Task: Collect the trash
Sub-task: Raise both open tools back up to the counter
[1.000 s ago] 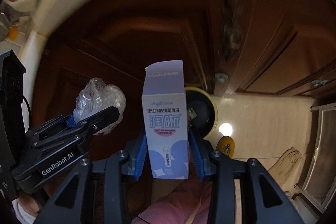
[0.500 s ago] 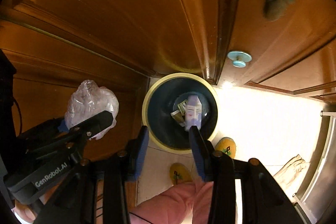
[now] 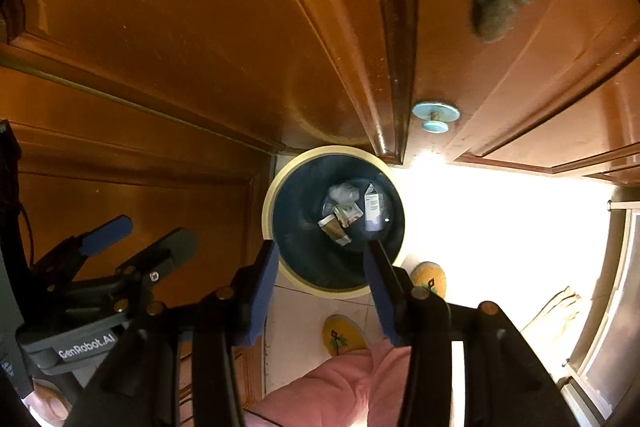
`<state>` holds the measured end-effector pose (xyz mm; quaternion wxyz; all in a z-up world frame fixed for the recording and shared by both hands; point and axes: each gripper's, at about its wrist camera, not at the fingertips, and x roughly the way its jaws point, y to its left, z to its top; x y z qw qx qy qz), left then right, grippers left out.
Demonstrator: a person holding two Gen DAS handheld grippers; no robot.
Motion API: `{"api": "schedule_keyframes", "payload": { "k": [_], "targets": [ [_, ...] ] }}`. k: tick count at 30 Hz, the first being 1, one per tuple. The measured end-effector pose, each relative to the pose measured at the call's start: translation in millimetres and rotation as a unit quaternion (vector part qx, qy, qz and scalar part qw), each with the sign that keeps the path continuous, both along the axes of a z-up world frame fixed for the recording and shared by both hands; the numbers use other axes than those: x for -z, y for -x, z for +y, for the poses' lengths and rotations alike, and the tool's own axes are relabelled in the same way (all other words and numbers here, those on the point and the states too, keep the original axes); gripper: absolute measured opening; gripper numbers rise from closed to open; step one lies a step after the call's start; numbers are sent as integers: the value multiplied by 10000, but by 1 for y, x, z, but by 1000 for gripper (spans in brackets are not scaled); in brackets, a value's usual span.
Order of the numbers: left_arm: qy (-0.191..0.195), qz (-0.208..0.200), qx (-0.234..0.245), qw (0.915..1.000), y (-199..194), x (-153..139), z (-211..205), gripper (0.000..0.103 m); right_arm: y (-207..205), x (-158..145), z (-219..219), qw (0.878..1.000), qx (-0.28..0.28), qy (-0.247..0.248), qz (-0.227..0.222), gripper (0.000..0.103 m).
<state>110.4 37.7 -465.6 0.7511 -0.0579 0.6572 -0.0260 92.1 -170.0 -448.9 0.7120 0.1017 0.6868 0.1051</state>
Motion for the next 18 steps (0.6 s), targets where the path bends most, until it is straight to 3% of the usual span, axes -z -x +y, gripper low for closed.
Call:
{"api": "schedule_keyframes", "payload": {
  "k": [5,9,18],
  "targets": [
    [-31,-26,11,10000,1,-22,-7,99,3,-23,-5,10000,7,62,-31,45],
    [7,-134,63,9999,2,-56,-11,99,6,-52,-10,9999,56,85,-74,46],
    [318,-665,228,9970,14,-173,-20,99,18,-147,-20,9991,150,121,-369,54]
  ]
}}
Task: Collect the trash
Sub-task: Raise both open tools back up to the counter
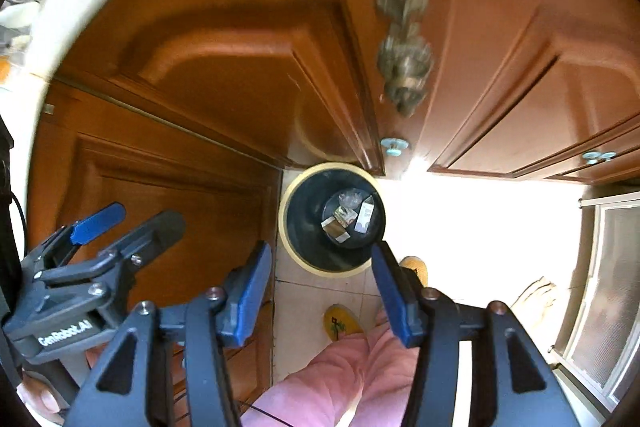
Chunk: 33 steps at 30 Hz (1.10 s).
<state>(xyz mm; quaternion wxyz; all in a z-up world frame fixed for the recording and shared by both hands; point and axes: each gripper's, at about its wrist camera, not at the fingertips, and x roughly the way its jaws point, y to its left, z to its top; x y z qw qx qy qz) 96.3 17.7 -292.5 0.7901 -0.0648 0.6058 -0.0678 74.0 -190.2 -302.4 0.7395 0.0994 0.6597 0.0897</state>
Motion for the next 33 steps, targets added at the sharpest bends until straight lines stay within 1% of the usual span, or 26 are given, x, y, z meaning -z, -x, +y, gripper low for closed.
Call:
{"api": "schedule_keyframes", "payload": {
  "k": [4,7,8,9,11,15,19,23,25,27,30,33],
  "targets": [
    [197,-327,39,9993,7,-59,0,99,8,-53,-3,9997,23,-13,-254,57],
    [127,-681,159,9975,15,-100,-3,99,15,-94,-4,9989,54,-37,-467,62],
    [95,-816,241,9963,17,-116,-4,99,17,-109,-4,9984,73,-46,-564,62],
    [79,-908,293,9954,20,-128,-4,99,19,-116,-4,9980,83,-50,-625,63],
    [75,-1096,332,9934,24,-155,-5,99,22,-141,-4,9968,114,-94,-786,63],
    [234,-1410,356,9891,31,-205,-2,99,29,-192,-5,9930,134,-183,-1160,63],
    [195,-1780,365,9832,36,-251,2,99,30,-226,-7,9874,95,-219,-1564,63],
    [174,-2121,410,9762,38,-284,4,99,31,-251,-5,9813,123,-265,-1903,63],
    [196,-2229,449,9736,39,-296,5,99,30,-265,-3,9778,157,-288,-2067,63],
    [182,-2316,486,9714,37,-307,7,99,28,-279,-1,9746,174,-312,-2212,63],
    [144,-2426,528,9686,33,-321,8,99,24,-291,3,9703,203,-349,-2384,63],
    [84,-2485,584,9668,26,-328,9,99,21,-304,4,9659,239,-364,-2552,63]
  ]
}}
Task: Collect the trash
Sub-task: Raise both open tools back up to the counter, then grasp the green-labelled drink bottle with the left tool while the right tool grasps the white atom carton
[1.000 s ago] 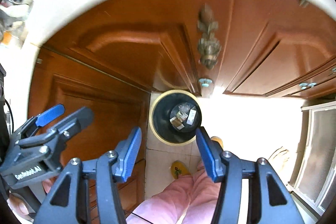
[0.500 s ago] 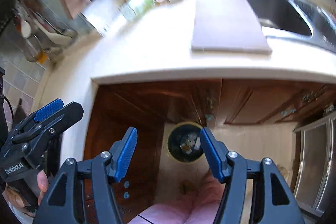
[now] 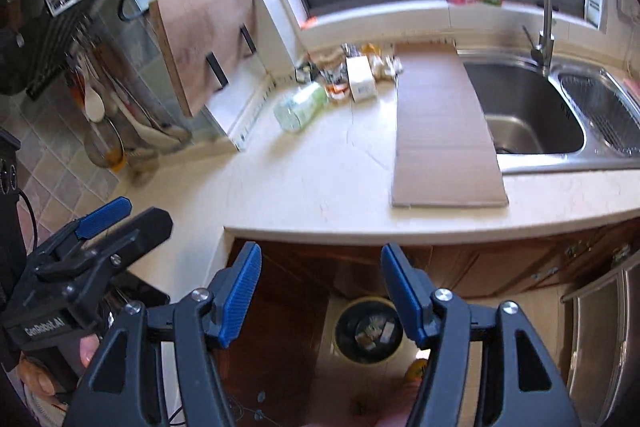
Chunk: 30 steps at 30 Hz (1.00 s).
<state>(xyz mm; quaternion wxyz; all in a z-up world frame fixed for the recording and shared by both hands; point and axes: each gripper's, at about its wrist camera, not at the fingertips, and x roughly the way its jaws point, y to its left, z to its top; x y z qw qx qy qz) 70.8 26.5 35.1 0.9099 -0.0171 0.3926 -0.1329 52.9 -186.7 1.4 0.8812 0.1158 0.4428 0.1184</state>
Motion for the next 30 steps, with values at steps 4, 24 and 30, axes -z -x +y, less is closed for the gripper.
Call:
{"api": "schedule_keyframes", "payload": {
  "k": [4,24,30],
  "targets": [
    [-57,26,7,10000,-15,-2,-2,99,-14,-7,1,10000,22,-53,-77,63],
    [-599,688,-347,9952,-215,42,-27,99,-192,22,-31,9987,-108,-177,458,63],
    [-834,1096,-520,9891,-289,75,-34,99,-257,40,-42,9968,-323,-175,710,63]
  ]
}}
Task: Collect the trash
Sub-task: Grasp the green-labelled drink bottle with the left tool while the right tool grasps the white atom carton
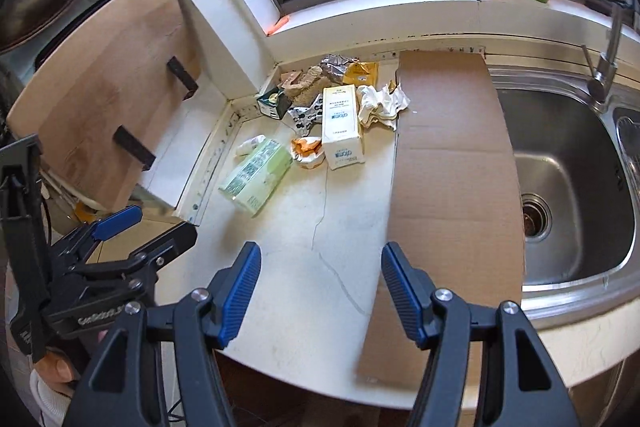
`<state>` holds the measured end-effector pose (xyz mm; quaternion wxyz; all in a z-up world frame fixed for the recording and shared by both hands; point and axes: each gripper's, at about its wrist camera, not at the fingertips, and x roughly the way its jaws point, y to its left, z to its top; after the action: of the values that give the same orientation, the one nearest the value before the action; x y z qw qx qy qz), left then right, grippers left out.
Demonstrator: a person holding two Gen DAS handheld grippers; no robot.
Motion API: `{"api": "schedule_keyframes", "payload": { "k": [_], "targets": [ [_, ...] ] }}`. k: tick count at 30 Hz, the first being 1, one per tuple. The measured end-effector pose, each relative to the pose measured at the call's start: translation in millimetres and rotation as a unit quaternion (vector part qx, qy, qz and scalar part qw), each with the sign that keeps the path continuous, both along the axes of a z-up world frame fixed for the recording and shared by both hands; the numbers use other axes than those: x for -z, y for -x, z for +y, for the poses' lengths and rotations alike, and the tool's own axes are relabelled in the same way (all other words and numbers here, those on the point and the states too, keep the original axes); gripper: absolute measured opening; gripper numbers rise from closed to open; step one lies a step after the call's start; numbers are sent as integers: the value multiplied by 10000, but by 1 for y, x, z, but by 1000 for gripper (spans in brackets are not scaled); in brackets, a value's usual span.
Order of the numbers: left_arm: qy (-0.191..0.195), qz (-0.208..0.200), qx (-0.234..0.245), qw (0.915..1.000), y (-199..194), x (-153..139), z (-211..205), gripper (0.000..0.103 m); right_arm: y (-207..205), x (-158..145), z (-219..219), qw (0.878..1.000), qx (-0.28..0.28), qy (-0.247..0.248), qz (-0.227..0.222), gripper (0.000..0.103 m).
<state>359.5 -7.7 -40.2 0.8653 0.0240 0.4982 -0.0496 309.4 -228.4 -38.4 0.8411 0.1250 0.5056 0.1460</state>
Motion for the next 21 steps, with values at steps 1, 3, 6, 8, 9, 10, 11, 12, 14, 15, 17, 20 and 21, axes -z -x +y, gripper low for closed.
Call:
{"api": "schedule_keyframes", "payload": {
  "k": [1,3,6,8,9,10,11,12,14,15,17,20,21],
  "targets": [
    [-20,85,-38,10000,-13,7,1,99,-9,3,-1,10000,-30,-10,30,63],
    [-82,234,-112,9996,-33,20,2,99,-26,8,-4,9999,-82,-35,82,63],
    [-111,480,-189,9986,-59,40,6,98,-52,18,-4,9997,-157,-43,174,63],
    [-111,689,-252,9972,-76,56,10,96,-69,27,-4,9995,-186,-44,261,63],
    [-128,782,-284,9965,-83,63,10,95,-78,32,-3,9993,-205,-57,308,63],
    [-144,888,-313,9955,-90,71,12,94,-85,35,-2,9992,-220,-67,341,63],
    [-158,964,-340,9946,-95,77,14,93,-93,40,-2,9990,-242,-74,373,63],
    [-194,1045,-380,9936,-101,84,15,92,-100,43,-1,9988,-260,-73,400,63],
    [-245,1184,-434,9917,-112,96,18,90,-112,50,1,9985,-294,-80,461,63],
    [-253,1222,-456,9911,-115,100,19,90,-116,53,2,9983,-314,-89,488,63],
    [-263,1315,-527,9896,-123,109,23,90,-125,58,4,9979,-361,-97,531,63],
    [-253,1422,-605,9877,-134,120,27,89,-141,67,8,9972,-431,-88,598,63],
    [-241,1450,-624,9872,-136,122,28,87,-146,71,9,9970,-436,-88,629,63]
  ]
}}
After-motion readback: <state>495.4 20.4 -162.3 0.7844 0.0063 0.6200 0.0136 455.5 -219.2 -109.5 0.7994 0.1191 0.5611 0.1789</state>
